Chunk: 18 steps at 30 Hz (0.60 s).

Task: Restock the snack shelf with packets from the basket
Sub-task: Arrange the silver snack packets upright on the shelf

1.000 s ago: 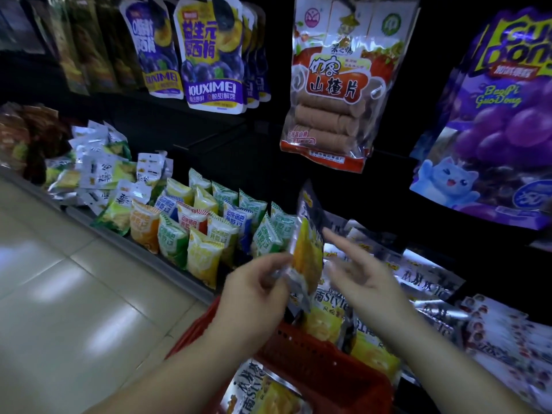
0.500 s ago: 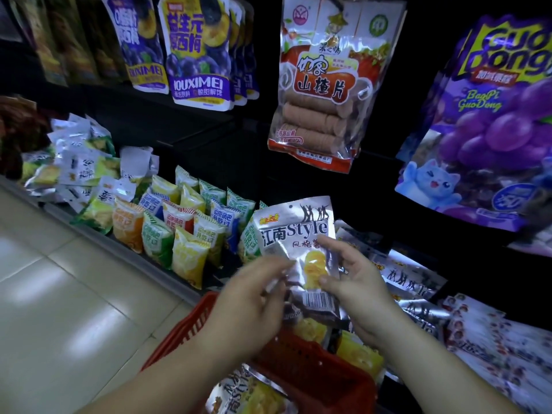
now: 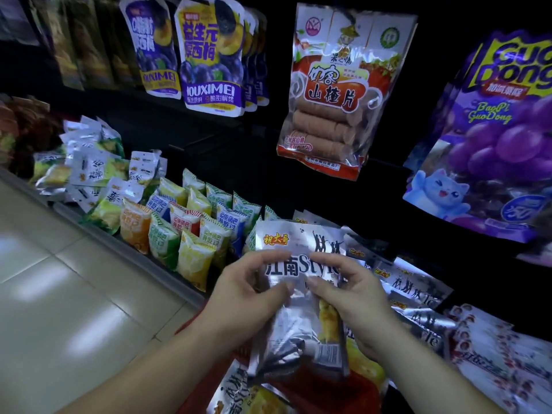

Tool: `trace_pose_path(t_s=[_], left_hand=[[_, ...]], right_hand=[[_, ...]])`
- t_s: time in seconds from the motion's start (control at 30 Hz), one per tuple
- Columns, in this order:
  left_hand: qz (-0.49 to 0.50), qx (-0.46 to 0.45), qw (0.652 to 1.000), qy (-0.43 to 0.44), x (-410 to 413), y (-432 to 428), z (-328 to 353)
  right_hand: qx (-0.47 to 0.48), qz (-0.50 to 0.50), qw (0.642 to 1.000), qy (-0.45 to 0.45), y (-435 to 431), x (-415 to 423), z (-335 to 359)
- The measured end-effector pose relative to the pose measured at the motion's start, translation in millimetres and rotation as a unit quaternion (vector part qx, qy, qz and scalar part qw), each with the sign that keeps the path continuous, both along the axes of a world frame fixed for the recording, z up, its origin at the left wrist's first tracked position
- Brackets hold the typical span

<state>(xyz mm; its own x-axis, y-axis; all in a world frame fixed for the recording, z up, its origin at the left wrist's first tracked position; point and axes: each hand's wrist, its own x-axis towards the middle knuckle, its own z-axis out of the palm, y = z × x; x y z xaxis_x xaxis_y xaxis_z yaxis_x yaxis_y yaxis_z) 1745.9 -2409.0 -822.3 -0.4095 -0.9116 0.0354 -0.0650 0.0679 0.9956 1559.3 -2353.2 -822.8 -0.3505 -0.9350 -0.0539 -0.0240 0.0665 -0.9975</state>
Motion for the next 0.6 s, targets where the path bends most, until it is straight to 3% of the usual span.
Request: trace_pose_path(t_s=[0.27, 0.4, 0.5, 0.6], left_hand=[[0.046, 0.011, 0.999, 0.016, 0, -4, -1], [0.036, 0.028, 0.999, 0.026, 3, -7, -1], [-0.054, 0.062, 0.996, -0.021, 2, -4, -7], [-0.047, 0.050, 0.997, -0.042, 3, -4, -11]], right_hand=[[-0.027, 0.037, 0.996, 0.072, 3, -1, 2], [-0.034, -0.001, 0.998, 0.052, 1, -11, -1], [-0.047, -0.083, 0.995, 0.023, -4, -18, -8], [-0.024, -0.037, 0.999, -0.031, -3, -26, -6]])
